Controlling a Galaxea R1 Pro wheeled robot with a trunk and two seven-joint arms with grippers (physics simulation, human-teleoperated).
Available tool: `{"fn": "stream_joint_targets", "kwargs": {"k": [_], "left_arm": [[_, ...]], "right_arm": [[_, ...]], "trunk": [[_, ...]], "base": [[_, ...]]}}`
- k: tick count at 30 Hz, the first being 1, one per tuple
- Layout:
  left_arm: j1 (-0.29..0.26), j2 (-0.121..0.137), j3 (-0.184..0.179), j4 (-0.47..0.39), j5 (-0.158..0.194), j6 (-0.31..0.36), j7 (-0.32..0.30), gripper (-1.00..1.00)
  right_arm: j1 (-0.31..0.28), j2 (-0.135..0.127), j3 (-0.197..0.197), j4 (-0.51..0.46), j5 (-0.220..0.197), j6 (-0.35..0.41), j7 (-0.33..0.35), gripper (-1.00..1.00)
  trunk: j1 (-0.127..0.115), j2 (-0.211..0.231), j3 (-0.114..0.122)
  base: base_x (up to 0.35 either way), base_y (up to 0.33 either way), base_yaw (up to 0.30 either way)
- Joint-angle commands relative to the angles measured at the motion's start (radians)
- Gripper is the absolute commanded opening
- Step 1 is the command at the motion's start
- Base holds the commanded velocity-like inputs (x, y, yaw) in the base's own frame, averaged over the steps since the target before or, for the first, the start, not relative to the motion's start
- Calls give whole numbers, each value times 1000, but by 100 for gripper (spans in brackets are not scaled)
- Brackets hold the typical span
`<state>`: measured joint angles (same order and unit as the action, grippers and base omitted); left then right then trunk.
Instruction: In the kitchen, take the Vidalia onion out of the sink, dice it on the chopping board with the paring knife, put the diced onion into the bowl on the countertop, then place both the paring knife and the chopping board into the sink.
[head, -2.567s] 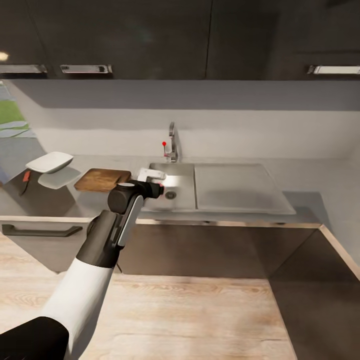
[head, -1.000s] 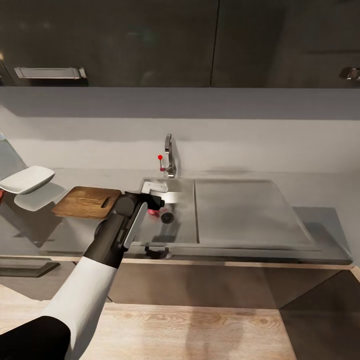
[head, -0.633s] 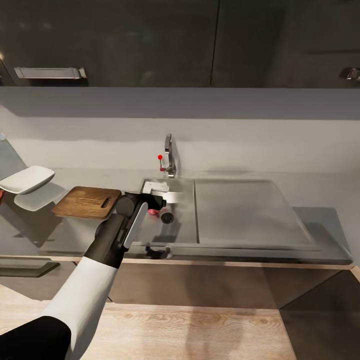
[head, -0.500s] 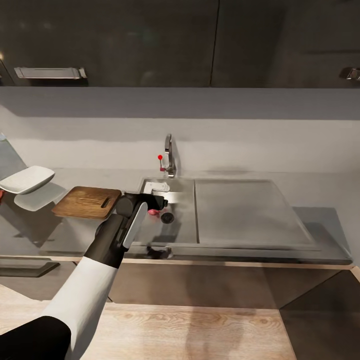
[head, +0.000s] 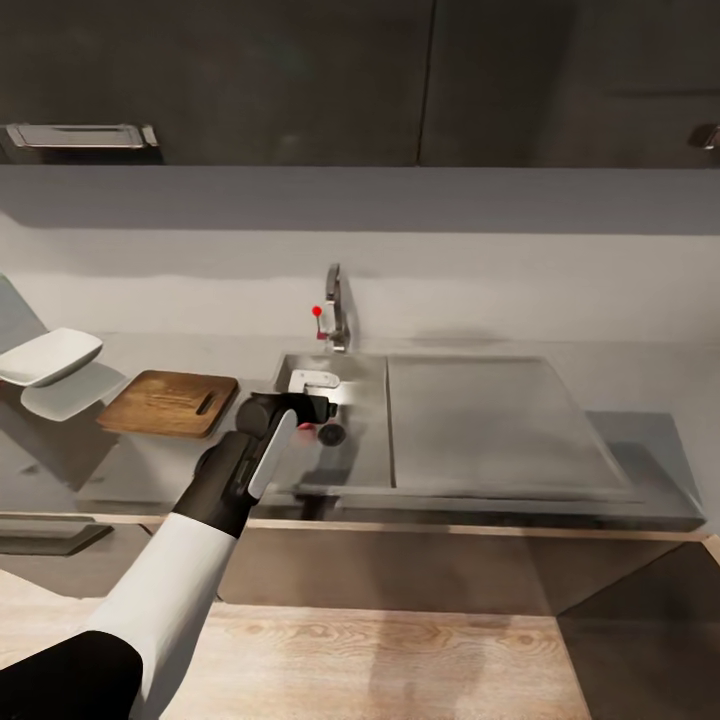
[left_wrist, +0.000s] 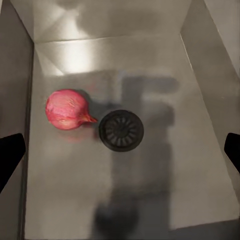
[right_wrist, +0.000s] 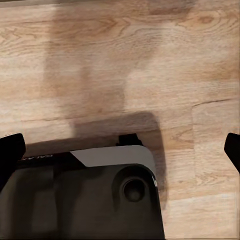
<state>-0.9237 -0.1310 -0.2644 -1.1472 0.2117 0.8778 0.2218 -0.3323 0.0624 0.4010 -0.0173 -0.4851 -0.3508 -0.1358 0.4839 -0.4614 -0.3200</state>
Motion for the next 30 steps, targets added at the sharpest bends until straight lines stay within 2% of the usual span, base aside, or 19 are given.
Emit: {"fn": "stream_joint_targets", "kwargs": {"k": [1, 3, 8, 12, 19, 22, 24, 30], "left_arm": [[-1, 0, -1, 0, 11, 3, 10, 100], [-1, 1, -1, 1, 11, 3, 10, 100], [-1, 2, -1, 0, 11, 0, 10, 100], [-1, 3, 10, 0, 11, -2, 11, 100], [-1, 12, 33, 11, 9, -2, 19, 100], [0, 21, 35, 11, 9, -2, 92, 100], [1, 23, 36, 12, 9, -3, 169, 100], [3, 24, 36, 12, 9, -4, 226, 100]], "right_arm": [[-1, 0, 9, 0, -7, 10, -4, 100], [-1, 0, 9, 1, -7, 46, -2, 100], [1, -1, 9, 1, -7, 212, 8, 100], [11, -3, 9, 2, -7, 245, 25, 100], [29, -2, 9, 2, -7, 251, 39, 100], [37, -2, 9, 1, -7, 252, 37, 100], [38, -2, 9, 1, -6, 255, 33, 100], [39, -3, 9, 0, -4, 281, 41, 100]], "trunk": [[1, -2, -3], [1, -2, -6], [1, -2, -14], [1, -2, -19], [1, -2, -27], [1, -2, -28], [1, -2, -28], [1, -2, -28]], "base": [[148, -135, 0], [156, -141, 0], [164, -144, 0], [146, -82, 0], [32, -11, 0], [3, -1, 0], [1, 0, 0], [0, 0, 0]]}}
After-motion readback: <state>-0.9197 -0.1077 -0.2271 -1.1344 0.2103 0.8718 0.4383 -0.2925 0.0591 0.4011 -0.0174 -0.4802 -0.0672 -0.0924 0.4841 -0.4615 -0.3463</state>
